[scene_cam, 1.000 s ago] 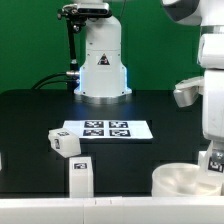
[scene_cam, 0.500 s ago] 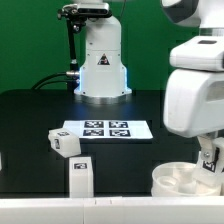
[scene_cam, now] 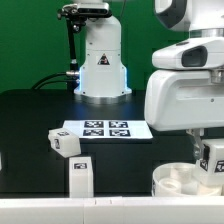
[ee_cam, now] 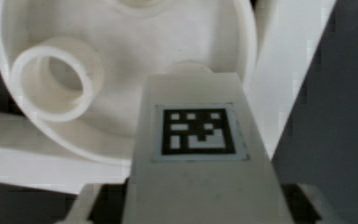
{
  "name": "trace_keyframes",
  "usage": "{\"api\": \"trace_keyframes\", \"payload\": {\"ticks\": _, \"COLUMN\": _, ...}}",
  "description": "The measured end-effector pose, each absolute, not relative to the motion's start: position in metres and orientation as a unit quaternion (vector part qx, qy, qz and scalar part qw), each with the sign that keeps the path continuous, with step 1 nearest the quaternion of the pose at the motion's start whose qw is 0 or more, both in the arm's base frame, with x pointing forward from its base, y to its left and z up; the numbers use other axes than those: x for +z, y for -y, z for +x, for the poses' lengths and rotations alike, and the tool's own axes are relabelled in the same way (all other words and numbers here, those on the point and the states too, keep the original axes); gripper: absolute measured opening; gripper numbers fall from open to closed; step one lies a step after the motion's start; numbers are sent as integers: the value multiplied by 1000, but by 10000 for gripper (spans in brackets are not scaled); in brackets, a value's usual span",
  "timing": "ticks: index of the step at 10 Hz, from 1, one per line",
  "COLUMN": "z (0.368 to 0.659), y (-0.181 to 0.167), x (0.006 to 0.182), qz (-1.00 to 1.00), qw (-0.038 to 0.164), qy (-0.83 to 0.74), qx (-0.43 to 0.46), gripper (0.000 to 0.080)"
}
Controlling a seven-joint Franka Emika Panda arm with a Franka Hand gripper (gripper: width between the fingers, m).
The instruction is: Assemble stool
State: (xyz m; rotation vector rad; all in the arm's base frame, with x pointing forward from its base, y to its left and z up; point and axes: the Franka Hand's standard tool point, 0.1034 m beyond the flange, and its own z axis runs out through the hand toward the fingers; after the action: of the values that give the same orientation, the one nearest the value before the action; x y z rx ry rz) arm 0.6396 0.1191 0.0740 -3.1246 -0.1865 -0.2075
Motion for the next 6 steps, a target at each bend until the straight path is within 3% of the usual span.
{"api": "trace_keyframes", "payload": {"ticks": 2, "z": 639, "y": -116, "x": 74, "qz": -991, "qw": 12, "qy": -120, "qx": -65, "gripper": 334}}
{"api": "trace_keyframes", "payload": {"ticks": 3, "z": 639, "y": -111, "x": 73, "qz": -971, "qw": 31, "qy": -229, "qx": -57, "gripper": 334}}
{"api": "trace_keyframes", "payload": {"ticks": 6, "z": 637, "y": -109, "x": 71, "qz": -946, "qw": 39, "qy": -318, "qx": -51, "gripper": 334}}
